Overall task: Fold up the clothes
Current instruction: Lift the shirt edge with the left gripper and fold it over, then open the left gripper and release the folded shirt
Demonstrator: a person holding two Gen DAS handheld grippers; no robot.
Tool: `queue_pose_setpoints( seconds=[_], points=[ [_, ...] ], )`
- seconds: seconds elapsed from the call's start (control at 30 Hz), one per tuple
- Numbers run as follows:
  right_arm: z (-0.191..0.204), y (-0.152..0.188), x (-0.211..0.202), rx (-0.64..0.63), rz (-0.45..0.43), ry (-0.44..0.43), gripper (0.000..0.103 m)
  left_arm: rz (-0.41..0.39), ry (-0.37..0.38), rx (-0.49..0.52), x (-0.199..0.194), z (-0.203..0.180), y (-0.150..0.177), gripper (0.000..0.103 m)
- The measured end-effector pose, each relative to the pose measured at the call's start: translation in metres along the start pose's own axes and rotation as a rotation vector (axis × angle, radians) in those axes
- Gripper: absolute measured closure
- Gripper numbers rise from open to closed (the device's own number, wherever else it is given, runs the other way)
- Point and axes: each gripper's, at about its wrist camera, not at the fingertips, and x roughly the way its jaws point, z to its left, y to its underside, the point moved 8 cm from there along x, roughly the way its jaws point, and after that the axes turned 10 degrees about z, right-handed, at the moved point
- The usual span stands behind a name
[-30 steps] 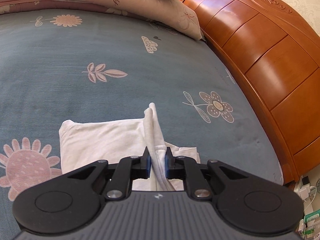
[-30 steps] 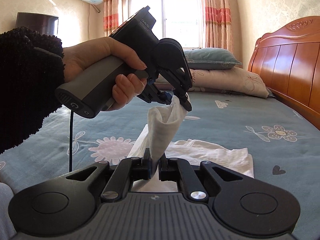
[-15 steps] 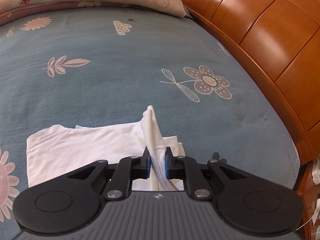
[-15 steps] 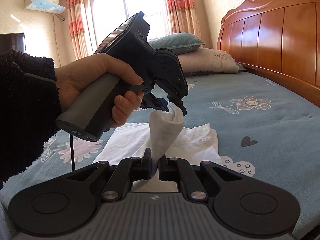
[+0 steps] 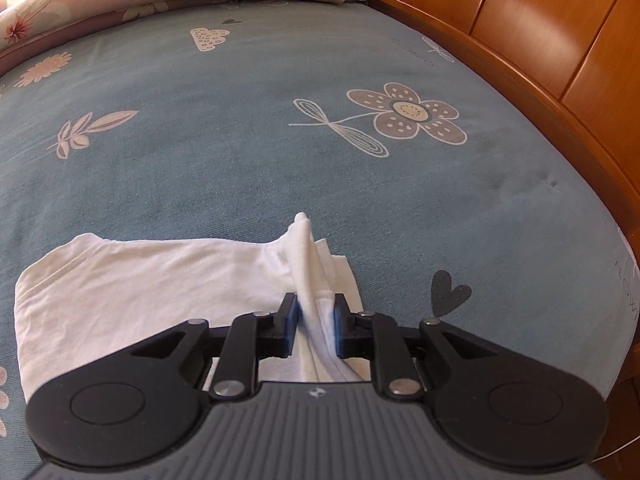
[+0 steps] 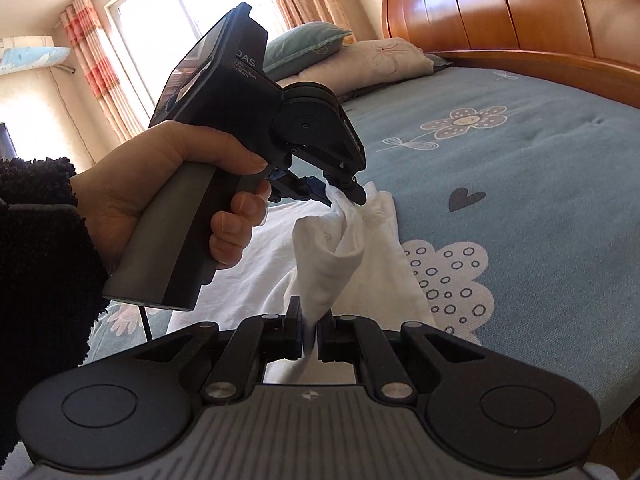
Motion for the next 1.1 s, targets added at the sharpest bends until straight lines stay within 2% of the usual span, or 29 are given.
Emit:
queue_pose_setpoints(
  seconds=[0.1, 0.17, 0.2, 0.27, 0.37, 0.4, 0.53, 0.6, 0.63, 0.7, 0.8, 0.93, 1.1],
  points=[
    [-0.016, 0.005, 0.008, 0.087, 0.042, -0.017, 0.092, -0.013, -0.006, 0.014, 0.004, -0.006, -0.002, 0.071],
    [-0.024, 0.009, 0.012, 0.119, 0.067, -0.013, 0.086, -0.015, 0.001, 0.017, 0.006, -0.01, -0.004, 0.062],
    [-0.027, 0.011, 0.014, 0.13, 0.077, -0.009, 0.081, -0.016, 0.006, 0.02, 0.005, -0.012, -0.004, 0.061],
    [-0.029, 0.013, 0.013, 0.138, 0.082, -0.008, 0.079, -0.015, 0.028, 0.039, 0.001, -0.015, -0.003, 0.061],
    [-0.03, 0.014, 0.01, 0.149, 0.081, -0.016, 0.066, -0.019, 0.053, 0.07, -0.008, -0.018, -0.001, 0.059],
    [-0.031, 0.014, 0.009, 0.157, 0.079, -0.018, 0.061, -0.025, 0.055, 0.08, -0.012, -0.017, 0.001, 0.056],
    [-0.041, 0.012, -0.002, 0.185, 0.059, 0.011, 0.056, -0.095, 0.033, 0.175, -0.043, 0.0, 0.018, 0.041],
    [-0.046, 0.01, -0.01, 0.198, 0.042, 0.032, 0.051, -0.132, 0.005, 0.211, -0.058, 0.015, 0.032, 0.032],
    [-0.048, 0.01, -0.014, 0.206, 0.03, 0.049, 0.042, -0.14, -0.011, 0.219, -0.064, 0.025, 0.042, 0.031],
    [-0.053, 0.008, -0.019, 0.219, 0.014, 0.091, 0.035, -0.145, -0.041, 0.23, -0.076, 0.044, 0.062, 0.029],
    [-0.056, 0.007, -0.024, 0.237, 0.003, 0.105, 0.033, -0.152, -0.076, 0.235, -0.095, 0.065, 0.097, 0.028],
    [-0.055, 0.007, -0.026, 0.25, -0.007, 0.121, 0.026, -0.201, -0.144, 0.336, -0.113, 0.066, 0.144, 0.021],
    [-0.045, 0.008, -0.029, 0.233, -0.016, 0.119, 0.025, -0.244, -0.247, 0.496, -0.124, 0.06, 0.199, 0.021]
  ],
)
